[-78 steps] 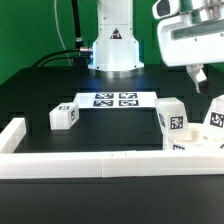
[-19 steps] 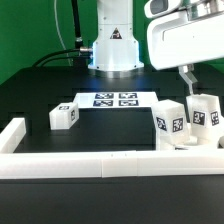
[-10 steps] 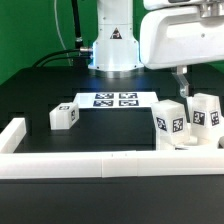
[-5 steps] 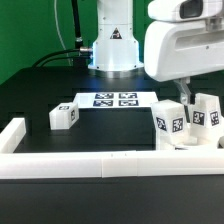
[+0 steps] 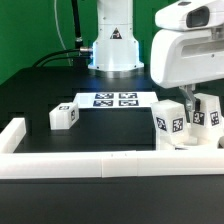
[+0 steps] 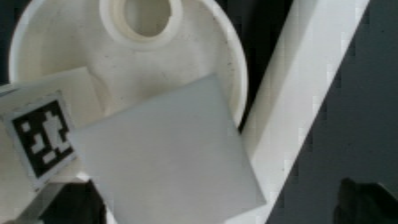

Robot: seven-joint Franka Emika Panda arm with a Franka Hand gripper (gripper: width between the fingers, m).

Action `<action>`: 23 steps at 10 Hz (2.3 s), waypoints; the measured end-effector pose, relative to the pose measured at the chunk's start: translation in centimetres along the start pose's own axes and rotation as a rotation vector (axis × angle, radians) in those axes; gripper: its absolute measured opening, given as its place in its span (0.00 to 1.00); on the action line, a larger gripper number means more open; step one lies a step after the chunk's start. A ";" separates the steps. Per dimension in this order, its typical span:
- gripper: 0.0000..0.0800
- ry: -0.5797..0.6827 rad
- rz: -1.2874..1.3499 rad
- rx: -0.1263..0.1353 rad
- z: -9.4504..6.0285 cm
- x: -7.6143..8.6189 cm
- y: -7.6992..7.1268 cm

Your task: Assemble stool

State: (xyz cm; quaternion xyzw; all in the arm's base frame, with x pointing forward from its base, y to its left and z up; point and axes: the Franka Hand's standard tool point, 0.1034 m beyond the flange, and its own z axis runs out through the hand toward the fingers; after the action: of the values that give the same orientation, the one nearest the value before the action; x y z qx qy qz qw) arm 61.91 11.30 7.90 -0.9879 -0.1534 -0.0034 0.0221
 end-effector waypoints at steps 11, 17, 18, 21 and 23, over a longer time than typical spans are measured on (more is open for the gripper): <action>0.43 0.024 0.950 0.023 0.1 0.8 0.2; 0.43 0.010 1.424 0.089 0.1 1.0 0.1; 0.43 0.005 1.536 0.100 0.1 1.1 0.1; 0.43 0.006 2.060 0.204 0.3 0.9 0.0; 0.43 0.005 2.172 0.230 0.3 1.1 0.4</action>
Offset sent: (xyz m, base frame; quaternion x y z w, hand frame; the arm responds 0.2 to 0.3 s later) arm 0.0000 0.0000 0.0000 0.0000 0.0000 0.0000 1.0000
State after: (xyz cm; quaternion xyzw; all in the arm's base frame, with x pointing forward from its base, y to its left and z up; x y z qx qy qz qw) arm 63.03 11.28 7.64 -0.5884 0.8010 0.0305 0.1059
